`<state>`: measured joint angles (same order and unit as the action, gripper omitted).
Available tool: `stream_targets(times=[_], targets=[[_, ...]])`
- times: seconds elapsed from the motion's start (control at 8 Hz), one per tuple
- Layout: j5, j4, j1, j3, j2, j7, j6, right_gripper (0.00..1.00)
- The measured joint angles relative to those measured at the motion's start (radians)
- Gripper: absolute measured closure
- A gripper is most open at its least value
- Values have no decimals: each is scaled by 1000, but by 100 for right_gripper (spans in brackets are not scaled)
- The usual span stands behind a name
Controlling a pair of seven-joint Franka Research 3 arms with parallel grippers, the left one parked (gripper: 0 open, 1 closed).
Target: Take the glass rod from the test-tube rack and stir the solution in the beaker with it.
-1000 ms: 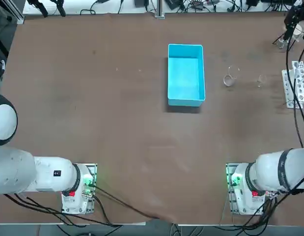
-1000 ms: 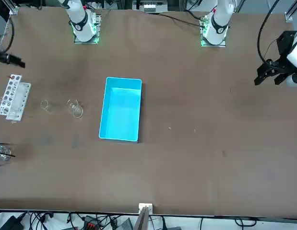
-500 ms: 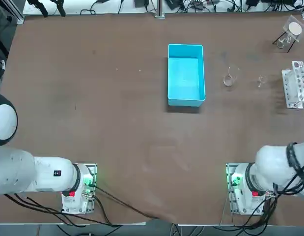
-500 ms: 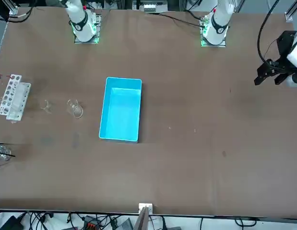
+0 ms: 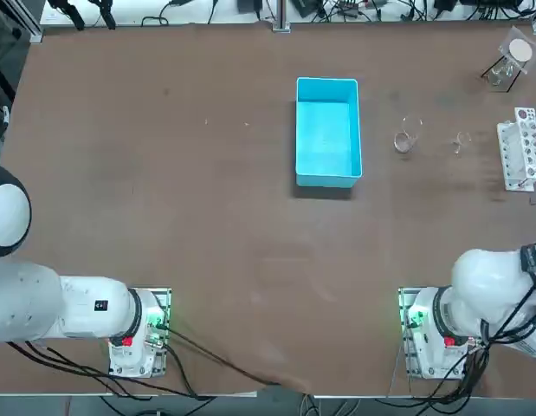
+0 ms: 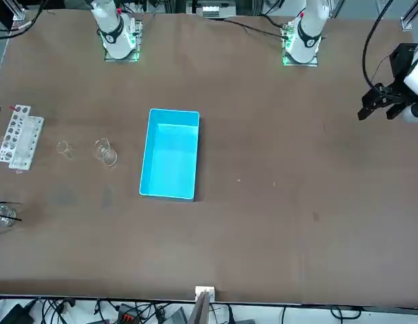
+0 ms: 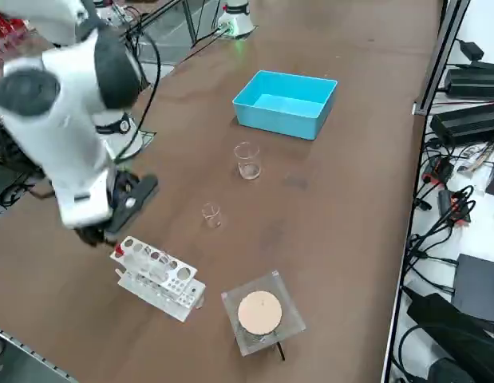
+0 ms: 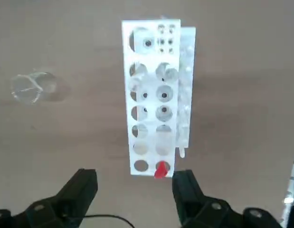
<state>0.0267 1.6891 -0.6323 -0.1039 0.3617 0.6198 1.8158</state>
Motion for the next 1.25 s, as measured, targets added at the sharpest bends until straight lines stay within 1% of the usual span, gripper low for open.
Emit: stream_targets(times=[0.25,0.38,0.5,0.62,0.75,1.0,1.12,1.25], targets=[[-10,1,-10,2,67,-47,39,8],[-10,1,-9,6,84,-81,58,11],[-10,2,-8,11,92,-107,63,12],[-14,5,-8,13,93,-120,63,20],[-30,11,-8,14,93,-128,63,25],[-60,14,-7,16,96,-144,71,40],[-62,14,-6,17,100,-149,86,42],[-62,14,-6,17,106,-151,100,41]])
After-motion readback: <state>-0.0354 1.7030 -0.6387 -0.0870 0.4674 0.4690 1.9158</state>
